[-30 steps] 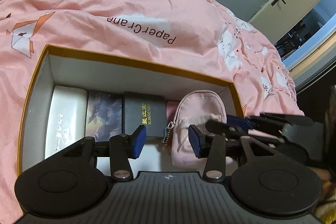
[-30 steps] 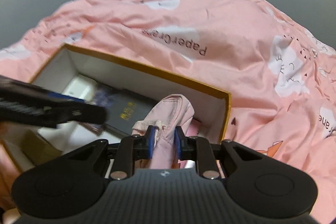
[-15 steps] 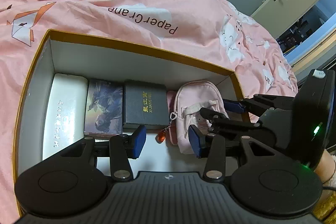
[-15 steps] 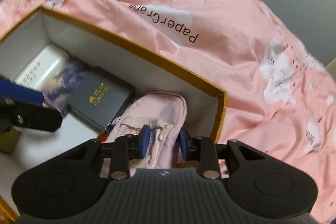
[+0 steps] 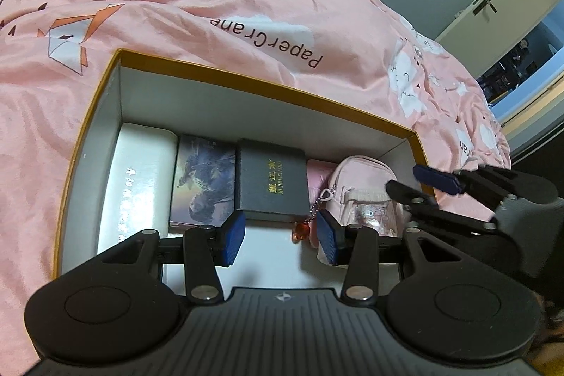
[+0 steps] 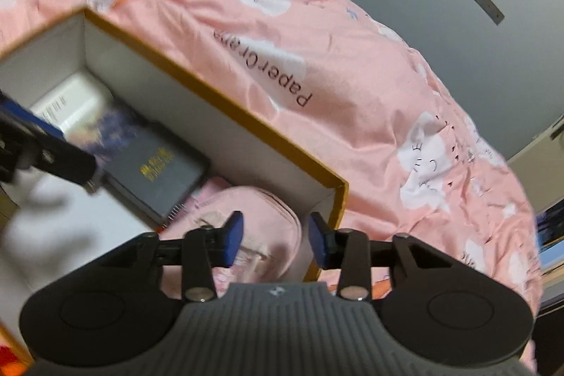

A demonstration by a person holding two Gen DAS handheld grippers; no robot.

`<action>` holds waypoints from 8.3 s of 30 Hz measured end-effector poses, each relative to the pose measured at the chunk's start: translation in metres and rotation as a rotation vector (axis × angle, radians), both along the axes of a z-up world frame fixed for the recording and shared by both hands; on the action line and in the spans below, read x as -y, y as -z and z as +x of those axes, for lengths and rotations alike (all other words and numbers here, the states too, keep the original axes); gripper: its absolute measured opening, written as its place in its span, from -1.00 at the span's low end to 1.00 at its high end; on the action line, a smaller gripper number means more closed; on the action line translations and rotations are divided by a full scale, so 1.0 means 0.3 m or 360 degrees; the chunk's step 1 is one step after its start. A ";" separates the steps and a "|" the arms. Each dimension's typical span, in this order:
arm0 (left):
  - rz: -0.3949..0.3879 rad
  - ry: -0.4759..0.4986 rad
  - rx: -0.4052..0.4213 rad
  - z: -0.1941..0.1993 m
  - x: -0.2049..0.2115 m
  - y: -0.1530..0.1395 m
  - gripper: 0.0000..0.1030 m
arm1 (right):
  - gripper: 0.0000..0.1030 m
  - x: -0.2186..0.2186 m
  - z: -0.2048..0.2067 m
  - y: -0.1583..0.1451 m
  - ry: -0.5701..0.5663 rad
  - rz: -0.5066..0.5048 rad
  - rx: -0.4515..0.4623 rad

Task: Organize objects
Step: 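Lower the pink backpack into the orange box with the right tool while the left tool opens, then move both tools back to the plush keychains beside the orange box, then grasp the white plush with the left tool while the right tool grasps the red-panda keychain, then lower the white plush and red-panda keychain into the orange box with both tools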

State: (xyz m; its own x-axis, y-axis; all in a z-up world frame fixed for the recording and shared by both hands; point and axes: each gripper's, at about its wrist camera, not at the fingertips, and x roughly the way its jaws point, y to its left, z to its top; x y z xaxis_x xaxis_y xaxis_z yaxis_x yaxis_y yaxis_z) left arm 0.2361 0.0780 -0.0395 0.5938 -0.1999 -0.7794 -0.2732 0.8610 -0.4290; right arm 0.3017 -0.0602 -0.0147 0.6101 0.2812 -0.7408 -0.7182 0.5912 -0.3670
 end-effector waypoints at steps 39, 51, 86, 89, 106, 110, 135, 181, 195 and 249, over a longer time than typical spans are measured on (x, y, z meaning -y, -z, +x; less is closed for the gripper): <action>0.0365 0.0243 0.0428 -0.235 0.160 -0.249 0.00 | -0.37 0.210 -0.302 -0.210 0.0174 0.0702 -0.0096; 0.0311 0.0510 0.0225 -0.513 0.213 -0.174 0.00 | -0.12 0.318 -0.604 -0.068 0.0236 0.0705 -0.0371; 0.0165 0.0625 -0.0278 -0.692 0.167 0.030 0.30 | -0.70 0.282 -0.715 0.115 0.0223 0.0402 -0.0814; 0.0162 0.0629 -0.0277 -0.690 0.168 0.032 0.32 | -0.70 0.308 -0.698 0.092 0.0272 0.0448 -0.0747; 0.0302 0.0556 -0.0254 -0.674 0.163 0.059 0.45 | -0.24 0.319 -0.725 0.091 0.0122 0.0495 -0.0914; 0.0244 0.0575 -0.0385 -0.637 0.140 0.137 0.45 | -0.22 0.286 -0.728 0.117 0.0049 0.0446 -0.0974; 0.0272 0.0330 0.0014 -0.655 0.124 0.027 0.31 | -0.48 0.317 -0.638 0.077 0.0148 0.0531 -0.1013; 0.0067 0.0185 -0.0125 -0.590 0.102 0.189 0.21 | -0.24 0.359 -0.616 0.194 0.0341 0.0565 -0.0933; -0.0112 0.0178 0.0240 -0.640 0.073 -0.090 0.14 | -0.26 0.432 -0.583 -0.118 0.0106 0.0753 -0.0752; 0.0312 0.0259 -0.0005 -0.149 0.044 0.072 0.15 | -0.10 0.004 -0.020 0.192 -0.0092 0.0177 -0.1212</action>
State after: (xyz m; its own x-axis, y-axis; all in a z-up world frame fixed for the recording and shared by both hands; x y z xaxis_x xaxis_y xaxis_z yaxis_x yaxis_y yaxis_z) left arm 0.1916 0.0649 -0.0611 0.5638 -0.1372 -0.8145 -0.1255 0.9604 -0.2487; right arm 0.2958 -0.0613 -0.0722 -0.0744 0.3945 -0.9159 -0.7798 0.5495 0.3000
